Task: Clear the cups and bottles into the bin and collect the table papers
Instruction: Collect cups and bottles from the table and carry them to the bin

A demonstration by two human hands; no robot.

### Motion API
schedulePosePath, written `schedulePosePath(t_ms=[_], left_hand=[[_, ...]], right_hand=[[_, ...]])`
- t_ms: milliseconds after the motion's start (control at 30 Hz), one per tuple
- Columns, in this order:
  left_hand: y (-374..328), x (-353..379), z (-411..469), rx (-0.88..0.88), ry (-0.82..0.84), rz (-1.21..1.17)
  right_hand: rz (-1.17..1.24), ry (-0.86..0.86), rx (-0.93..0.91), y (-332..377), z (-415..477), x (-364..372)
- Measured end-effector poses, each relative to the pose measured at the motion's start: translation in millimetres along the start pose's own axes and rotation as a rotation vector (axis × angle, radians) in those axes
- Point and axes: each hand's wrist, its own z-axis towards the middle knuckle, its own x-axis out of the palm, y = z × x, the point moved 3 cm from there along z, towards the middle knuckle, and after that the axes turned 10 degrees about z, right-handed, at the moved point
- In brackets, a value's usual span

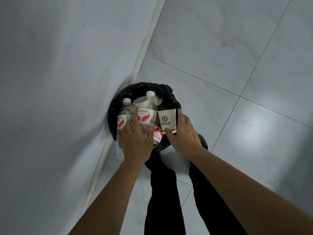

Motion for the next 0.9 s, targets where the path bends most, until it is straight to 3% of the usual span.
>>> schedulePosePath(t_ms=[200,433,533,633,767,900], left_hand=[[1,-81,-69,-0.037,0.021,-0.138],[-67,-322,-221,0.031,-0.172,-0.628],[-92,-426,-302,0.166,-0.246,-0.738],[-99,-487,-361,0.299,-0.324,-0.789],[-105,-526,-401,0.500,-0.324,-0.797],[-105,-532,-414,0.751,-0.262,-0.690]], right_hand=[[-0.133,-0.054,0.009,20,-71,-71],[0.182,-0.271,-0.176,122,-292,-222],[0.405,-0.432,-0.319,154,-399,-280],[0.601,-0.596,-0.402,172,-488,-316],[0.705,-0.798,-0.469,175,-572,-322],[0.736,-1.037,-0.392,153,-626,-286]])
